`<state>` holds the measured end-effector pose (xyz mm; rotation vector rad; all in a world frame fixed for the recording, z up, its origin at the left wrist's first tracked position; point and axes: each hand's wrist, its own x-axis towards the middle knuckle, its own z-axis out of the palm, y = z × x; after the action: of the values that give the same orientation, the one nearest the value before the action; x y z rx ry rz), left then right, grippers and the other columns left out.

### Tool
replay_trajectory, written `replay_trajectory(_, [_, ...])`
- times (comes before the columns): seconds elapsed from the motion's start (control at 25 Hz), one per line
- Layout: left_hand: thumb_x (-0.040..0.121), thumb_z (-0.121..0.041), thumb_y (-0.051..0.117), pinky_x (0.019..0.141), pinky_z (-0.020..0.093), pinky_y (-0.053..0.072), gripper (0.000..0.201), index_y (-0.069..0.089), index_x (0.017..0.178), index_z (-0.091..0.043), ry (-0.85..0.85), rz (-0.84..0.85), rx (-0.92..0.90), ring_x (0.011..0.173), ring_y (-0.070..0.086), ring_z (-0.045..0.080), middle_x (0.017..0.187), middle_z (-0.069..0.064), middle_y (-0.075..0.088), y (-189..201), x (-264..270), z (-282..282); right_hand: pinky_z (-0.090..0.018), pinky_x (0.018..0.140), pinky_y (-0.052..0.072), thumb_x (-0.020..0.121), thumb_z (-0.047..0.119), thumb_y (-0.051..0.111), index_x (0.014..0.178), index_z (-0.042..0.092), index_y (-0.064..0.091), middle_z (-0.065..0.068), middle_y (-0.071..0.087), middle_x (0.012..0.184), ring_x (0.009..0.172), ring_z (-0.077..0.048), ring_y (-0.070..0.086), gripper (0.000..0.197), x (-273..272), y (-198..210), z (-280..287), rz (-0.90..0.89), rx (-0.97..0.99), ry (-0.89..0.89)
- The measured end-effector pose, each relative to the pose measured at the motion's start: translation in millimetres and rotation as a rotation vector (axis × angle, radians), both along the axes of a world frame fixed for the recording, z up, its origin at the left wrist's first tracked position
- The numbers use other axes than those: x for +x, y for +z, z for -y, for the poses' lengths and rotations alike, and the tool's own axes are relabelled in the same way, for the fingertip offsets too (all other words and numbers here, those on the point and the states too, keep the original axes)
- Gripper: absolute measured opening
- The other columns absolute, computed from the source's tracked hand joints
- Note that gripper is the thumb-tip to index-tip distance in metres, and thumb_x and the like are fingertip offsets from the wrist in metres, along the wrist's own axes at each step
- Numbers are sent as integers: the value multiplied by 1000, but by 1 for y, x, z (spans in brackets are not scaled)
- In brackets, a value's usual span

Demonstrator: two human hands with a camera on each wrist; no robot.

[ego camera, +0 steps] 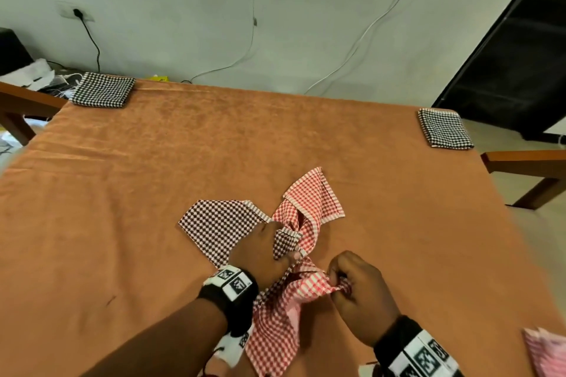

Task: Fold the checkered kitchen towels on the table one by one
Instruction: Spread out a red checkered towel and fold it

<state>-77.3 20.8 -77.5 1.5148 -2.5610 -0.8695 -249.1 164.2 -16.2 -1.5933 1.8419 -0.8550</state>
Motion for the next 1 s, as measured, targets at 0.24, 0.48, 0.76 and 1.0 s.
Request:
replay_trajectory(0.24, [88, -26, 60, 82, 33, 54, 22, 71, 105, -18, 26, 21, -41, 92, 68, 23, 98, 5, 75, 4, -16, 31, -27, 56, 36, 61, -2, 58, 70, 22, 48, 7, 51, 72, 65, -11, 48, 27, -1, 15, 24, 86, -72, -17])
replay_trajectory(0.48, [84, 1, 73, 41, 23, 45, 18, 65, 79, -15, 382, -672, 103, 43, 59, 11, 63, 7, 64, 120, -4, 187, -44, 60, 45, 57, -1, 55, 69, 21, 49, -6, 59, 77, 72, -27, 56, 26, -23, 74, 86, 152, -257, -111])
replay_trajectory(0.76, [83, 3, 72, 35, 21, 44, 21, 62, 80, -14, 392, -702, 75, 43, 63, 10, 67, 12, 65, 126, -4, 246, -45, 57, 46, 66, -6, 52, 70, 15, 49, -7, 61, 76, 69, -30, 55, 22, -22, 108, 127, 219, -352, -173])
replay_trajectory(1.0, [77, -19, 81, 67, 34, 56, 32, 68, 106, -20, 349, -504, 49, 76, 70, 16, 88, -3, 72, 96, 5, 172, -45, 53, 42, 75, -4, 50, 73, 20, 44, -9, 58, 70, 62, -25, 52, 24, -15, 87, 131, 122, -157, -180])
